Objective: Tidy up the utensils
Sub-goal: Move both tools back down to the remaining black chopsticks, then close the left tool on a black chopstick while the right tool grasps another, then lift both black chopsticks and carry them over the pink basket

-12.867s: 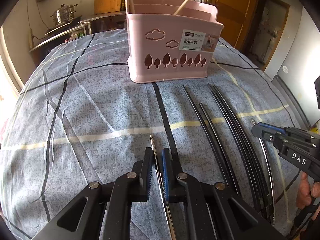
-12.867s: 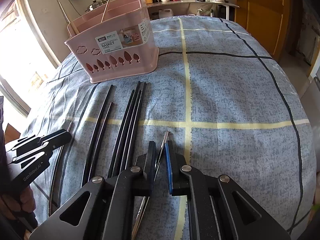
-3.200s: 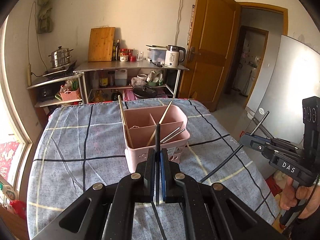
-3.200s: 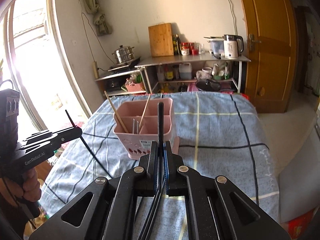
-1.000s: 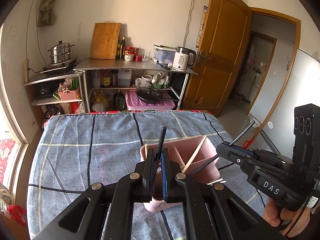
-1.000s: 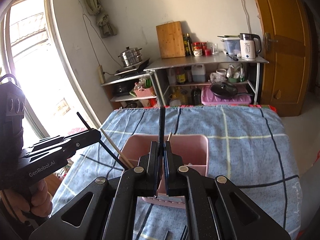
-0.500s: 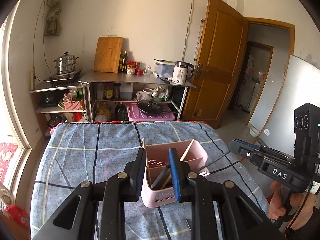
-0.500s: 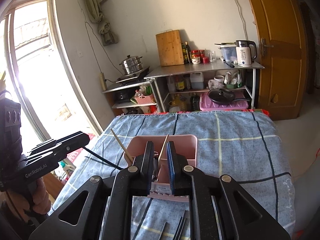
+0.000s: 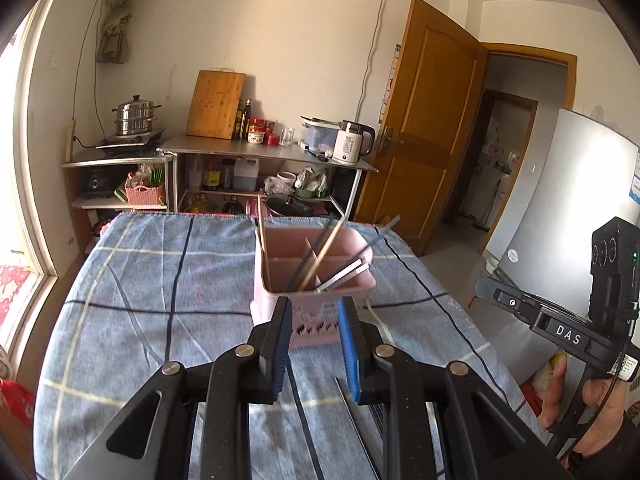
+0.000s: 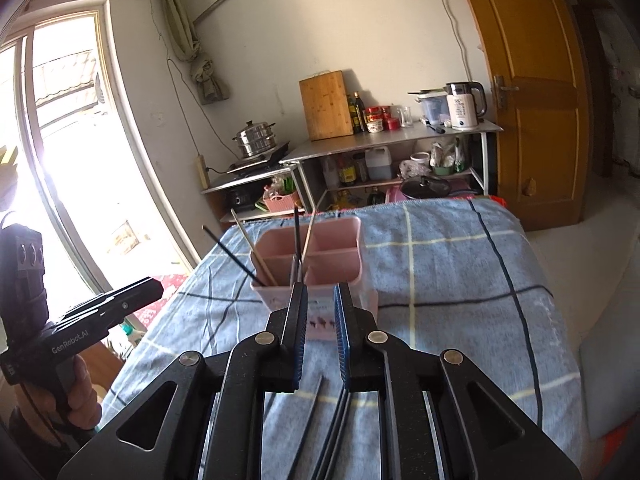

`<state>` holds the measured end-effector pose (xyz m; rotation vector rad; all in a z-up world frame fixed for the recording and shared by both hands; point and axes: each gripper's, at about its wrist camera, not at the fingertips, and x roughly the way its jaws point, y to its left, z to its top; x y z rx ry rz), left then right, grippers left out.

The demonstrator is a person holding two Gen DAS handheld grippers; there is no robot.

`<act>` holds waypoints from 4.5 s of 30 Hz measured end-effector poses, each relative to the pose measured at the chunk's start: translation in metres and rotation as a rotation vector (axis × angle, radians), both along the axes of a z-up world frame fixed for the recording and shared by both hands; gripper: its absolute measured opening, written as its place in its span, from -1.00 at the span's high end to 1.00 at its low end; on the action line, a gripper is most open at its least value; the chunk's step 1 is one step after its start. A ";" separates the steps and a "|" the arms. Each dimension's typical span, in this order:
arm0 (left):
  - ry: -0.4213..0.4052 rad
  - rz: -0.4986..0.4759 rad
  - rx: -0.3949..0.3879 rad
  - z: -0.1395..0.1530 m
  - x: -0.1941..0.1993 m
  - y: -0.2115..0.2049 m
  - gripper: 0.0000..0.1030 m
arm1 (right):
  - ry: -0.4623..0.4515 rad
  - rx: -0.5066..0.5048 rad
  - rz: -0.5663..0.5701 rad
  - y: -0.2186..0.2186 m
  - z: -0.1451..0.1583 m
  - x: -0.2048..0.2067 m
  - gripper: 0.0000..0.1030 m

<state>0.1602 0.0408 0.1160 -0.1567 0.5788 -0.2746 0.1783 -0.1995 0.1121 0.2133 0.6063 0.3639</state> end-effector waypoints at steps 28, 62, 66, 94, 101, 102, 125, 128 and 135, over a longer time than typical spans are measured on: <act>0.066 -0.016 0.018 -0.068 -0.054 -0.020 0.55 | 0.132 -0.034 -0.004 -0.010 -0.072 -0.052 0.71; 0.239 -0.034 -0.014 -0.140 -0.004 -0.029 0.55 | 0.367 -0.136 0.022 0.030 -0.164 0.008 0.71; 0.254 -0.045 -0.015 -0.144 0.001 -0.035 0.55 | 0.377 -0.178 0.015 0.036 -0.162 0.011 0.71; 0.349 -0.070 0.136 -0.171 0.035 -0.066 0.85 | 0.412 -0.140 -0.001 0.000 -0.163 0.007 0.85; 0.395 -0.042 0.106 -0.172 0.041 -0.046 0.84 | 0.430 -0.184 -0.005 0.005 -0.163 0.021 0.84; 0.397 -0.044 0.106 -0.172 0.041 -0.045 0.84 | 0.434 -0.189 -0.007 0.006 -0.163 0.024 0.84; 0.386 -0.019 0.052 -0.155 0.046 -0.041 0.90 | 0.391 -0.117 0.014 0.004 -0.141 0.030 0.90; 0.344 -0.029 0.046 -0.135 0.042 -0.039 0.91 | 0.353 -0.107 0.021 0.004 -0.125 0.026 0.90; 0.241 -0.048 0.032 -0.084 0.034 -0.033 0.91 | 0.256 -0.082 0.025 0.001 -0.081 0.022 0.90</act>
